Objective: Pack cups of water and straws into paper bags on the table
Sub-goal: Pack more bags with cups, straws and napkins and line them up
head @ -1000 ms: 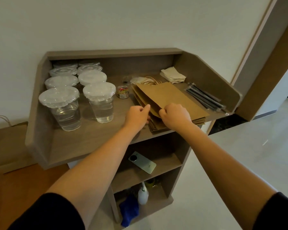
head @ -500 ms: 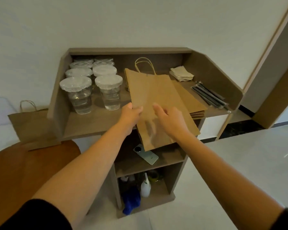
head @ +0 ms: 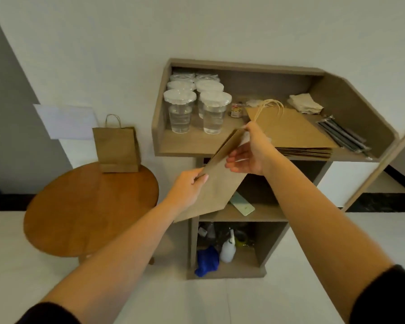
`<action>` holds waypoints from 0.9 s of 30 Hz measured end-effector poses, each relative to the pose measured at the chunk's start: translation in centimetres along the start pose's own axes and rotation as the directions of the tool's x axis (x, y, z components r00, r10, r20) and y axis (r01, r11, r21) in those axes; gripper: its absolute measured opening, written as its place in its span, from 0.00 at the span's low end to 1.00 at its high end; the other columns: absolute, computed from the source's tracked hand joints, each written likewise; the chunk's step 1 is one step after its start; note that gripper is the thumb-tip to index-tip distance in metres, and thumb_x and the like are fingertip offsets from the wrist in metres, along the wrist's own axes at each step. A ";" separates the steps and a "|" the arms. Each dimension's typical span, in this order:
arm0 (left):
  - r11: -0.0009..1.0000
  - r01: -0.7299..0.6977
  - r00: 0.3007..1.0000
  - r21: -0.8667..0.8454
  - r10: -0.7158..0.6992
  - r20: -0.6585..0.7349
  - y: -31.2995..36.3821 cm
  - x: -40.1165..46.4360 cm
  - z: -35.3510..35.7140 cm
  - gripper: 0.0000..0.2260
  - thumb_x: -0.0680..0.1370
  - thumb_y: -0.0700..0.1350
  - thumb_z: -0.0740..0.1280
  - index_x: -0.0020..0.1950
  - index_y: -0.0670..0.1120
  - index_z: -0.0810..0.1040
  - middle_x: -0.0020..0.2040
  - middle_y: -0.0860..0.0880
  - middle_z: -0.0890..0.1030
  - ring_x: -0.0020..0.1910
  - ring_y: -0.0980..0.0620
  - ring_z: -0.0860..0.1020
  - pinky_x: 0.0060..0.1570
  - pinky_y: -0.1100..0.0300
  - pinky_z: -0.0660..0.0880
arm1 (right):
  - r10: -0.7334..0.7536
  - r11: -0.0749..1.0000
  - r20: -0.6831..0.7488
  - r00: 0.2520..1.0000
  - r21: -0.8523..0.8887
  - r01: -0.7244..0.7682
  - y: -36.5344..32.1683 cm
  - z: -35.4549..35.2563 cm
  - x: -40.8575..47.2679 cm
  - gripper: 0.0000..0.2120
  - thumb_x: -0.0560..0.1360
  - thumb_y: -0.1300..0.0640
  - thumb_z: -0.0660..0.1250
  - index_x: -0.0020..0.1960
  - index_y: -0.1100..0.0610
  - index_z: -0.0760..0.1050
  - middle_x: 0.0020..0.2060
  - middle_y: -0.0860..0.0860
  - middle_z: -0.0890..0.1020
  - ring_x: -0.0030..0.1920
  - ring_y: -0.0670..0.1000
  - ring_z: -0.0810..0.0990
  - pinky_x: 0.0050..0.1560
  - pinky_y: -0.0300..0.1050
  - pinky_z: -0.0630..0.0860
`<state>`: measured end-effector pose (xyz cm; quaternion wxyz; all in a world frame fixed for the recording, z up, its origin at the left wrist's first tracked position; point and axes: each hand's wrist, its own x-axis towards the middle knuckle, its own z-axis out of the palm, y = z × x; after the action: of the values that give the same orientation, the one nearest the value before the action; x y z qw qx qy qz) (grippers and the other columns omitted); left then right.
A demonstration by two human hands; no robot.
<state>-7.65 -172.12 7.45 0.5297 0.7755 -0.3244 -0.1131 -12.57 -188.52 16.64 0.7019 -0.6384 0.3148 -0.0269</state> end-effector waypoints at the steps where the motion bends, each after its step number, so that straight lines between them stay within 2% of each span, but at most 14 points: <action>1: 1.000 0.026 1.000 -0.006 -0.026 -0.003 -0.6 -1.1 -0.9 0.07 0.81 0.42 0.59 0.51 0.46 0.77 0.38 0.54 0.77 0.38 0.56 0.76 0.34 0.73 0.69 | -0.012 1.000 0.006 1.000 0.011 0.012 0.5 1.1 -0.6 0.23 0.76 0.44 0.55 0.47 0.64 0.76 0.40 0.60 0.81 0.39 0.58 0.83 0.35 0.45 0.78; 3: 0.994 0.095 0.995 -0.055 -0.094 0.027 -1.7 -3.5 -3.0 0.08 0.80 0.43 0.62 0.55 0.42 0.78 0.44 0.48 0.79 0.46 0.49 0.77 0.42 0.68 0.71 | -0.016 1.000 0.024 1.000 0.004 0.015 1.9 3.7 -1.8 0.14 0.75 0.54 0.55 0.46 0.62 0.75 0.38 0.59 0.82 0.36 0.57 0.84 0.34 0.45 0.79; 5: 0.956 0.204 0.972 -0.210 -0.173 0.159 -2.7 -5.6 -4.9 0.13 0.78 0.44 0.65 0.62 0.46 0.77 0.53 0.49 0.80 0.56 0.48 0.76 0.54 0.60 0.72 | -0.008 0.994 0.058 0.998 -0.112 0.015 3.9 6.7 -3.1 0.10 0.76 0.58 0.55 0.46 0.61 0.73 0.37 0.58 0.83 0.36 0.56 0.84 0.36 0.46 0.79; 8: 0.775 0.417 0.899 -0.475 -0.275 0.342 -3.9 -7.8 -7.7 0.21 0.70 0.58 0.68 0.62 0.56 0.76 0.63 0.51 0.77 0.64 0.48 0.73 0.66 0.49 0.65 | -0.043 0.940 0.158 0.987 -0.327 0.094 7.2 10.7 -5.3 0.11 0.79 0.56 0.54 0.46 0.58 0.74 0.36 0.54 0.82 0.36 0.51 0.83 0.34 0.43 0.79; 9: 0.715 0.449 0.890 -0.535 -0.305 0.339 -4.4 -8.3 -8.6 0.25 0.67 0.63 0.69 0.62 0.57 0.76 0.67 0.51 0.75 0.66 0.47 0.72 0.68 0.44 0.63 | -0.059 0.918 0.220 0.974 -0.372 0.139 8.2 11.8 -6.2 0.12 0.79 0.56 0.54 0.45 0.57 0.74 0.35 0.53 0.82 0.36 0.50 0.83 0.33 0.40 0.78; 11: 0.673 0.486 0.874 -0.557 -0.382 0.300 -4.9 -9.1 -9.9 0.38 0.61 0.70 0.70 0.67 0.54 0.73 0.68 0.48 0.73 0.67 0.43 0.71 0.68 0.40 0.63 | -0.094 0.855 0.328 0.940 -0.456 0.245 9.9 14.0 -7.6 0.12 0.80 0.57 0.54 0.40 0.56 0.73 0.34 0.51 0.80 0.38 0.50 0.82 0.37 0.41 0.79; 13: 0.697 0.519 0.854 -0.495 -0.447 0.266 -5.2 -9.9 -10.5 0.45 0.60 0.74 0.66 0.71 0.51 0.68 0.64 0.44 0.76 0.64 0.40 0.73 0.67 0.40 0.65 | -0.133 0.775 0.382 0.914 -0.534 0.336 11.2 16.0 -8.6 0.13 0.78 0.58 0.57 0.37 0.60 0.72 0.36 0.55 0.79 0.42 0.56 0.80 0.48 0.51 0.79; 14: 0.719 0.512 0.858 -0.470 -0.453 0.242 -5.4 -10.2 -10.5 0.43 0.63 0.74 0.64 0.71 0.50 0.67 0.60 0.44 0.79 0.60 0.42 0.77 0.66 0.42 0.67 | -0.159 0.744 0.391 0.907 -0.556 0.370 11.7 16.9 -9.0 0.12 0.77 0.58 0.58 0.39 0.63 0.73 0.39 0.59 0.79 0.45 0.60 0.80 0.53 0.56 0.77; 16: 0.758 0.431 0.900 -0.489 -0.397 0.179 -6.1 -10.8 -10.7 0.32 0.71 0.69 0.61 0.69 0.51 0.70 0.49 0.51 0.83 0.51 0.51 0.81 0.60 0.48 0.72 | -0.217 0.737 0.424 0.879 -0.519 0.433 12.3 18.1 -9.2 0.12 0.76 0.59 0.60 0.45 0.69 0.76 0.47 0.64 0.79 0.51 0.63 0.77 0.56 0.61 0.74; 17: 0.769 0.386 0.919 -0.509 -0.367 0.142 -6.3 -11.1 -10.8 0.27 0.72 0.66 0.61 0.65 0.52 0.74 0.46 0.54 0.83 0.50 0.54 0.80 0.56 0.53 0.75 | -0.235 0.775 0.451 0.861 -0.447 0.446 12.6 18.4 -9.2 0.12 0.77 0.60 0.60 0.48 0.69 0.76 0.50 0.63 0.78 0.53 0.62 0.77 0.57 0.60 0.74; 19: 0.768 0.359 0.923 -0.531 -0.376 0.081 -6.1 -11.6 -11.2 0.21 0.70 0.68 0.63 0.55 0.58 0.79 0.46 0.55 0.83 0.51 0.54 0.79 0.49 0.57 0.76 | -0.214 0.910 0.465 0.859 -0.224 0.348 12.9 18.8 -8.8 0.09 0.77 0.61 0.60 0.47 0.64 0.78 0.53 0.57 0.78 0.55 0.57 0.77 0.56 0.56 0.76; 22: 0.730 0.386 0.909 -0.564 -0.407 0.094 -5.5 -12.3 -11.7 0.27 0.66 0.72 0.61 0.56 0.57 0.78 0.46 0.52 0.85 0.47 0.51 0.83 0.40 0.56 0.79 | -0.124 0.992 0.397 0.909 0.059 0.110 12.8 19.0 -7.6 0.11 0.78 0.56 0.57 0.46 0.60 0.76 0.52 0.55 0.78 0.54 0.53 0.77 0.48 0.51 0.78; 24: 0.782 0.342 0.934 -0.522 -0.342 0.101 -5.1 -12.2 -11.5 0.30 0.67 0.73 0.59 0.61 0.58 0.75 0.47 0.53 0.84 0.49 0.52 0.82 0.44 0.56 0.80 | -0.112 0.994 0.342 0.933 0.034 0.107 12.5 19.1 -6.7 0.18 0.78 0.47 0.58 0.55 0.61 0.75 0.53 0.56 0.79 0.55 0.54 0.78 0.46 0.49 0.79; 27: 0.837 0.299 0.952 -0.458 -0.298 0.077 -4.5 -12.0 -11.0 0.28 0.61 0.77 0.61 0.56 0.65 0.75 0.50 0.54 0.83 0.55 0.52 0.79 0.56 0.50 0.76 | -0.125 0.982 0.312 0.942 -0.094 0.162 12.1 19.3 -5.7 0.24 0.76 0.42 0.62 0.61 0.59 0.74 0.55 0.53 0.78 0.56 0.54 0.78 0.42 0.45 0.79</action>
<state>-9.35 -155.41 5.95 0.6750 0.6671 -0.1638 -0.2693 -12.35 -166.80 7.62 0.6990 -0.6967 0.1563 0.0394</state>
